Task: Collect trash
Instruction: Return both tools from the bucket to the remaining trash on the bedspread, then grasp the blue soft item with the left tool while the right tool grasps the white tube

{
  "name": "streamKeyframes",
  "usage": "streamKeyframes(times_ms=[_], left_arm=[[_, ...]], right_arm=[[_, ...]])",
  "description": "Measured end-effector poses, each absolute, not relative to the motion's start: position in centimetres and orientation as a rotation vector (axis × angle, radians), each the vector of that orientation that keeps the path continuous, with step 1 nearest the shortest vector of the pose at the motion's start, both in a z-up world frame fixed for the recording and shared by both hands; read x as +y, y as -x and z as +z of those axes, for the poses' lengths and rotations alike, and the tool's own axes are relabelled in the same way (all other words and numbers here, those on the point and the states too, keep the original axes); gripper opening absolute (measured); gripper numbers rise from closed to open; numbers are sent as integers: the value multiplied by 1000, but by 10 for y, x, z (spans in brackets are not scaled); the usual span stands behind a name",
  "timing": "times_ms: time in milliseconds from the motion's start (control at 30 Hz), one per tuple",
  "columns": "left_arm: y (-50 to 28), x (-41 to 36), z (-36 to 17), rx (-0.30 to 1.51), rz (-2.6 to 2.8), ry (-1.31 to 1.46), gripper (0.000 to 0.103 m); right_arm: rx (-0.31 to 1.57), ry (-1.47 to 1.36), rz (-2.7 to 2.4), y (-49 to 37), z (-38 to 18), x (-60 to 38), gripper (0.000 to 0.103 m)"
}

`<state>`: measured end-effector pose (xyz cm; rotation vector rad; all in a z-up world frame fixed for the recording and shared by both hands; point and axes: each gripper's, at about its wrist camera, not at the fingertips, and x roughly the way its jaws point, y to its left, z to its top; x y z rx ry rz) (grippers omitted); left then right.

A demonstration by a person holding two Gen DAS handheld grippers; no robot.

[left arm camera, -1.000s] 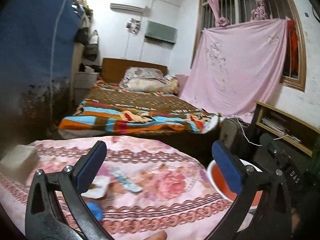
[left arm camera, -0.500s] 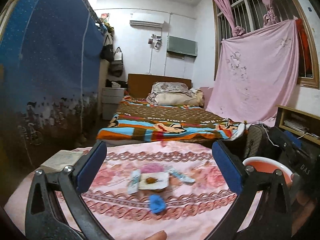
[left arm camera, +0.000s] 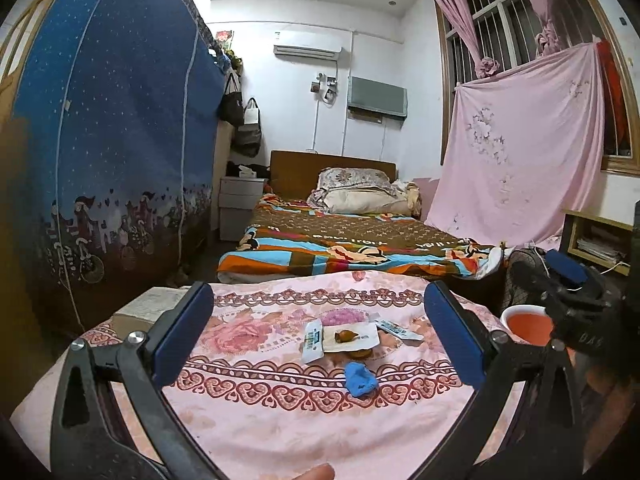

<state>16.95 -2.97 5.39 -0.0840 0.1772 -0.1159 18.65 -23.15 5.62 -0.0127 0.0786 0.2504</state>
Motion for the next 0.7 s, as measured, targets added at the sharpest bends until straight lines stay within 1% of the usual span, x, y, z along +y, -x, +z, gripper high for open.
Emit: streamKeyframes(times_ms=[200,267,300,367,400,467,533,600,667,700], left_arm=[[-188,-33,44,298,-162,78,90],[-195,-35,40,344,-180,76,85],[-201,-37,37,387,-204,76,84],[-212,-39,29,465,-249,84,77],[-218,-41,25,511,-275,90,76],[-227,-46,17,583,-298,93,65],[-235,-50,10,641,-314,89,57],[-242,-56,4,699,-326,77,52],[-248,-61,-1,745,-335,68,42],[-251,-63,-4,770,-340,65,39]], right_arm=[[201,12,269,-210,49,-228,103],[241,8,268,-217,47,-228,103],[258,6,266,-220,46,-228,103],[306,3,267,-228,43,-227,103],[333,3,268,-233,41,-227,103],[394,5,275,-243,36,-225,98],[450,9,284,-252,32,-222,86],[504,11,296,-260,26,-220,85],[554,17,312,-267,21,-217,79],[584,24,318,-272,18,-214,76]])
